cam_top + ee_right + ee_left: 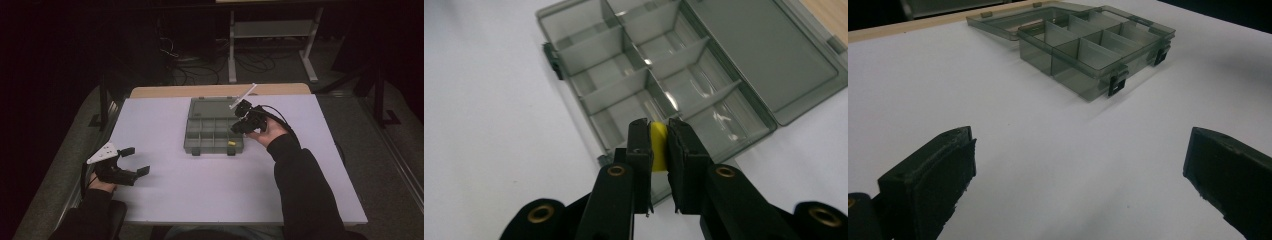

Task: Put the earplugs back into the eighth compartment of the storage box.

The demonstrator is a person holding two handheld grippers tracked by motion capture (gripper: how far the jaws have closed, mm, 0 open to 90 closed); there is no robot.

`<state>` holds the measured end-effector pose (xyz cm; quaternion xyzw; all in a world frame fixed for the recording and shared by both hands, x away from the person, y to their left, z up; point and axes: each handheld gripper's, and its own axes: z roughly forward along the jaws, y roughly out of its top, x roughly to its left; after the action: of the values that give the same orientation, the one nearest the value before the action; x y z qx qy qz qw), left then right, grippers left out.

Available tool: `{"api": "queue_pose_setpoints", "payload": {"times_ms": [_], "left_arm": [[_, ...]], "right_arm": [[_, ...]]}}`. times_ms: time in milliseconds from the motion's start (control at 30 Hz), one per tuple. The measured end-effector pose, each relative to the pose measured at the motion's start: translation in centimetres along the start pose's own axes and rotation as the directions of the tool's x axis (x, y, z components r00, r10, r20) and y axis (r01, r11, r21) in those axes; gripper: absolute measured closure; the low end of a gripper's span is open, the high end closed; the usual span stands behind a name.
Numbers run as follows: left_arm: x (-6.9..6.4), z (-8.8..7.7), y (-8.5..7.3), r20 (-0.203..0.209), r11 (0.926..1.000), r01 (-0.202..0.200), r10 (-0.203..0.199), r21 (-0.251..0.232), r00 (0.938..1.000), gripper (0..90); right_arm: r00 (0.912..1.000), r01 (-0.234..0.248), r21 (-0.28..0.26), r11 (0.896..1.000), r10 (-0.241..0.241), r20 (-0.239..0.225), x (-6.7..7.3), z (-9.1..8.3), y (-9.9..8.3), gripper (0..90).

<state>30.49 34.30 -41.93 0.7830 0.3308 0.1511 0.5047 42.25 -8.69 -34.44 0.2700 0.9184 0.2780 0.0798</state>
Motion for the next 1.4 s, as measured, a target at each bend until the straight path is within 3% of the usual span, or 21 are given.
{"api": "queue_pose_setpoints", "payload": {"times_ms": [200,567,1000,1133,1267,1400], "left_arm": [[0.0,0.0,0.0,0.000,1.0000,0.000,0.000,0.000,1.0000,0.0],[0.0,0.0,0.0,0.001,1.0000,0.000,0.000,0.002,1.0000,0.0],[0.0,0.1,0.0,0.005,1.0000,-0.002,0.002,0.003,1.0000,0.0],[0.0,0.1,0.0,0.006,1.0000,-0.002,0.002,0.004,1.0000,0.0],[0.0,0.1,0.0,0.006,1.0000,-0.005,0.005,0.006,1.0000,0.0],[0.0,0.1,0.0,0.006,1.0000,-0.004,0.004,0.008,1.0000,0.0]], "right_arm": [[0.9990,-0.045,0.016,0.999,0.044,0.010,-1.1,0.8,-0.4,78.9],[0.9969,-0.079,0.025,0.997,0.078,0.009,-1.5,2.9,-1.6,78.9],[0.9972,-0.074,0.052,0.996,0.074,-0.007,-1.1,4.9,-1.8,77.8],[0.9976,-0.070,0.049,0.996,0.070,-0.002,-0.9,4.8,-1.7,72.9],[0.9967,-0.080,0.011,0.997,0.079,0.014,-1.0,3.8,-1.7,66.2],[0.9942,-0.099,-0.022,0.995,0.100,0.041,-1.0,2.5,-1.9,50.6]]}}
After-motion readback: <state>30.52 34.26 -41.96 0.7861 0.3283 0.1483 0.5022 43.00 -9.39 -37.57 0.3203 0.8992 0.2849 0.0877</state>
